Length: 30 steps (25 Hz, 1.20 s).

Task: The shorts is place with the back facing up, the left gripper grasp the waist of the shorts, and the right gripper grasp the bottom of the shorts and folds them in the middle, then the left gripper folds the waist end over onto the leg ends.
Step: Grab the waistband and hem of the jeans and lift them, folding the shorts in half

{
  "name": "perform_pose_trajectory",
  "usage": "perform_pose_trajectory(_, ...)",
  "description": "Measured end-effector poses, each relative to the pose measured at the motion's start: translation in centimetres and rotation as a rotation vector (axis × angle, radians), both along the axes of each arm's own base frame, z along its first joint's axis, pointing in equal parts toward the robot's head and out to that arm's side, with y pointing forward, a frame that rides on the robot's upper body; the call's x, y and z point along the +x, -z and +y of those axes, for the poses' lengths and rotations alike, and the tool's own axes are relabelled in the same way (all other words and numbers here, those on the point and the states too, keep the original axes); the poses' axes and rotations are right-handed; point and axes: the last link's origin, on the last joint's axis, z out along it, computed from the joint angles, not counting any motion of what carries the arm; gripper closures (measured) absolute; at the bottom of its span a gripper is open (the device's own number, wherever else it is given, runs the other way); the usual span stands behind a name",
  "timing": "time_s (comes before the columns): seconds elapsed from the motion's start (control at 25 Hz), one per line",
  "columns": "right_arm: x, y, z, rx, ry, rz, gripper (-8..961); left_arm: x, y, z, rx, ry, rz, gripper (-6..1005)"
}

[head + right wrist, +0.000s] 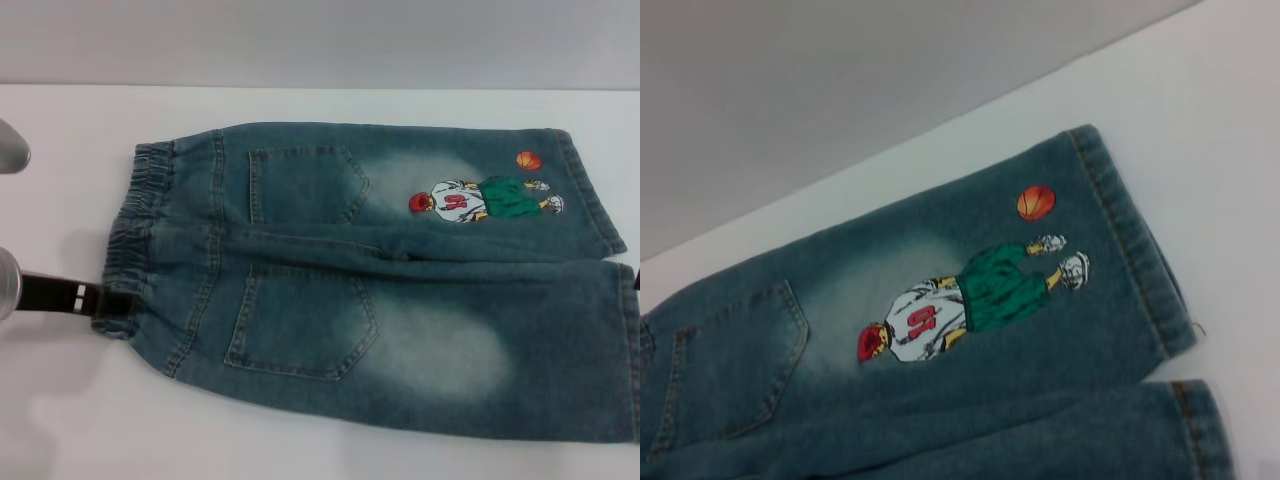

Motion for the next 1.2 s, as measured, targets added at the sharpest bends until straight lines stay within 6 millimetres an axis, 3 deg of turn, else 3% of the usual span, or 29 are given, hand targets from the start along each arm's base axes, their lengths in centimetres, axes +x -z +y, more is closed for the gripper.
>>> perform_pose_trajectory(1.2, 0.0, -0.1, 0.6, 0.003, -0.013, -0.018, 350, -0.2, 1.9, 0.8, -0.099, -0.044, 0.01, 167)
